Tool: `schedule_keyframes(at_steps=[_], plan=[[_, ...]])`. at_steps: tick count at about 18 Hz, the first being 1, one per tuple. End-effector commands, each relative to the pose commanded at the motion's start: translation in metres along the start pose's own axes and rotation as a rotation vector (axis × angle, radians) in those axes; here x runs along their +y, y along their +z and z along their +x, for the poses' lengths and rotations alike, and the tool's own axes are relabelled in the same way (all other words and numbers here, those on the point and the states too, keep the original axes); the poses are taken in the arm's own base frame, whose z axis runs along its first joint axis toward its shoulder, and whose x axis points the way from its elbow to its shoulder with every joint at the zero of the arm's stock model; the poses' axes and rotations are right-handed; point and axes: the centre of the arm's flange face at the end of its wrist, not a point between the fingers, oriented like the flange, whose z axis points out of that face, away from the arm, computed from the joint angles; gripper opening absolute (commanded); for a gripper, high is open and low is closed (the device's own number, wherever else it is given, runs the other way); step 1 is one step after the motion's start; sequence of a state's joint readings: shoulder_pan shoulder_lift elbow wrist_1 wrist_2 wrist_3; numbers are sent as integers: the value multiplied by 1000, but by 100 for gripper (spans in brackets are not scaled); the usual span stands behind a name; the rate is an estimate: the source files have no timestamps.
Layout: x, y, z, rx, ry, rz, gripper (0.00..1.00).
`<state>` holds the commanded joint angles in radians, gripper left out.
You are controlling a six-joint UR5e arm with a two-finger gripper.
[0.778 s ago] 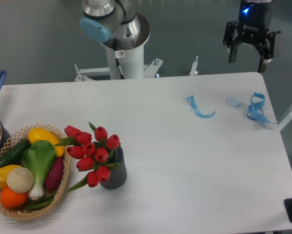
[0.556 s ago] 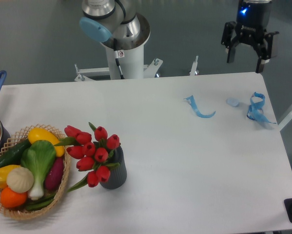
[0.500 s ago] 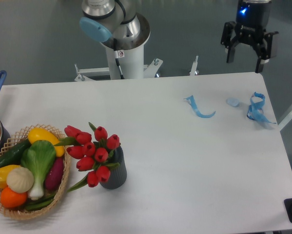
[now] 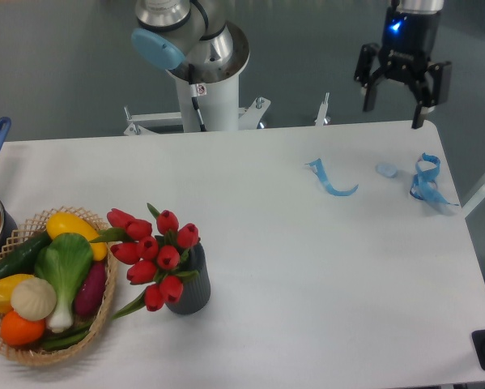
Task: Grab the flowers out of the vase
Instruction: 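Move the open gripper toward the red tulips in the black vase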
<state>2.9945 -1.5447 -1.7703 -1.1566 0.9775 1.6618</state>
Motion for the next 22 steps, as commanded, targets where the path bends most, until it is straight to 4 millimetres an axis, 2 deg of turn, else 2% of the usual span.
schedule_keyframes(at_steps=[2, 4, 8, 12, 14, 19, 22], plan=[[-5, 11, 1, 20, -104, 59, 100], [-18, 28, 10, 50, -119, 79, 100], [-53, 79, 36, 114, -105, 106, 100], [-90, 99, 47, 118, -148, 127, 100], [-110, 117, 61, 164, -136, 158, 100], [-133, 154, 86, 260, -132, 192, 100], [-139, 166, 102, 289, -118, 197, 100]])
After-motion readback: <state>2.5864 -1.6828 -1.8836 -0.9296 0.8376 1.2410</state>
